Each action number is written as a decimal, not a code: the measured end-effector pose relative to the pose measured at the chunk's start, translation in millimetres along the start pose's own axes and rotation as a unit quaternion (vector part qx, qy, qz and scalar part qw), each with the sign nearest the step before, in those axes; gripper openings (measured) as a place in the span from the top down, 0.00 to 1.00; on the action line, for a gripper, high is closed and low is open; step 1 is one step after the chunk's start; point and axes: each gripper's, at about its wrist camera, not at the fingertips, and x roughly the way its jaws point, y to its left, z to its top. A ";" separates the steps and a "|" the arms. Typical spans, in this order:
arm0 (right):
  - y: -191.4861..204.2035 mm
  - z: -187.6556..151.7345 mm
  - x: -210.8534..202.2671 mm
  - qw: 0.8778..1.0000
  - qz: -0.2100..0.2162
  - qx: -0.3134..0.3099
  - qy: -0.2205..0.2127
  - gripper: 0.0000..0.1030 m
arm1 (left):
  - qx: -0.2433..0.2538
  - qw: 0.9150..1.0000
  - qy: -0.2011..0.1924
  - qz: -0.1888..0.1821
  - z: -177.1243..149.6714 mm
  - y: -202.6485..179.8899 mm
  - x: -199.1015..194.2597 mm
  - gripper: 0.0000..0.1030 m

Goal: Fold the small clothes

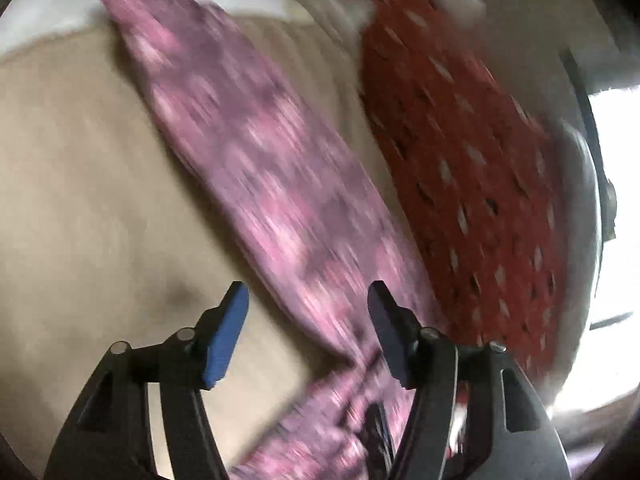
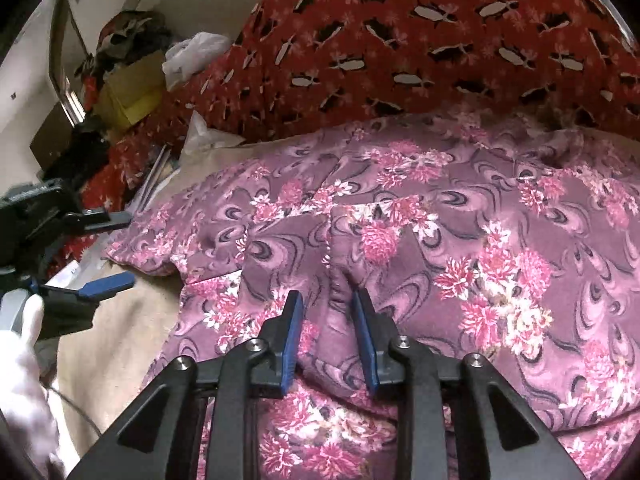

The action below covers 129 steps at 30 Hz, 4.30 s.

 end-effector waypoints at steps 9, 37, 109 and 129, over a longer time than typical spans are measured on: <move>-5.7 0.7 -1.8 1.000 0.006 0.005 -0.005 0.73 | -0.107 0.990 -0.058 0.075 109.4 86.6 -23.7 0.41; -41.3 16.9 -52.1 0.999 -0.016 0.046 0.007 0.70 | 0.080 0.994 -0.025 -0.064 61.9 -69.1 -51.3 0.98; -229.9 -11.4 -126.9 0.945 0.027 0.312 -0.096 0.91 | 0.041 0.994 0.091 -0.044 -78.1 -51.4 39.6 0.30; -234.7 16.4 -167.7 0.945 0.041 0.277 -0.168 0.94 | 0.058 0.995 0.076 -0.034 -82.5 -57.8 41.8 0.30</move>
